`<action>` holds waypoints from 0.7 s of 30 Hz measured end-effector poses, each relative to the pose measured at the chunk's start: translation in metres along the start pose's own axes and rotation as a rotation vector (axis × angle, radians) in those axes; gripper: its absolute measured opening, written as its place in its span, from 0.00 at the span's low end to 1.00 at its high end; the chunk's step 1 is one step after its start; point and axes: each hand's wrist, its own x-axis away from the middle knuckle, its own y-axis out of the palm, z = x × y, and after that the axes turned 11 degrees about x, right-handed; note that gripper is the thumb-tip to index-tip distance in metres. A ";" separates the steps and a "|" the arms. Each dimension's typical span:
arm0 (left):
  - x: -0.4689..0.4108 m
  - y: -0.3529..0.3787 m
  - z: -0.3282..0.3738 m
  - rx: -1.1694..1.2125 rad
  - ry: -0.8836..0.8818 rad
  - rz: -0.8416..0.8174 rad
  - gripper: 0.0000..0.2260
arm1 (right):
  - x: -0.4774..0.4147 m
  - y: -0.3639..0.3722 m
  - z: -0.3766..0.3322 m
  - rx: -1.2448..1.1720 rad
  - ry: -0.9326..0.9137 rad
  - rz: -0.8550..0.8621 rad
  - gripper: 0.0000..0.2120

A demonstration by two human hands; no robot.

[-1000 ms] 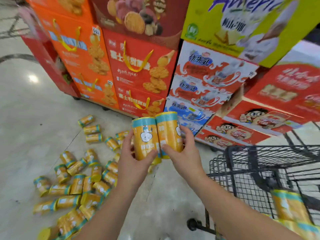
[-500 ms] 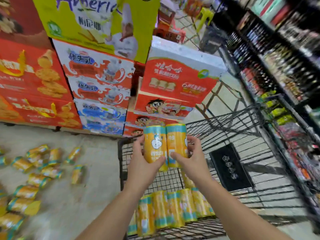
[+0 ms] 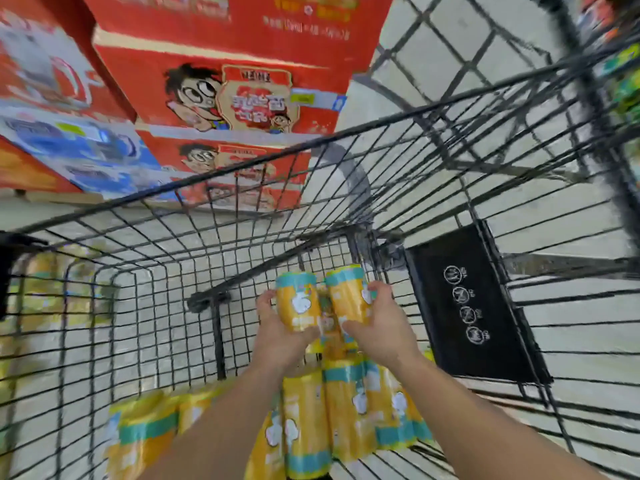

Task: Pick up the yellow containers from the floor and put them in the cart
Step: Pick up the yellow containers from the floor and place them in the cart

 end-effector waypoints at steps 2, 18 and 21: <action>-0.014 0.006 -0.014 -0.055 -0.035 0.018 0.41 | -0.011 0.011 0.012 0.043 0.028 0.030 0.32; -0.006 -0.009 -0.001 -0.404 -0.157 -0.061 0.30 | -0.007 0.006 0.008 0.405 0.071 0.029 0.41; 0.014 -0.045 0.019 -0.358 -0.013 -0.026 0.31 | 0.013 -0.003 -0.025 0.421 0.011 0.151 0.38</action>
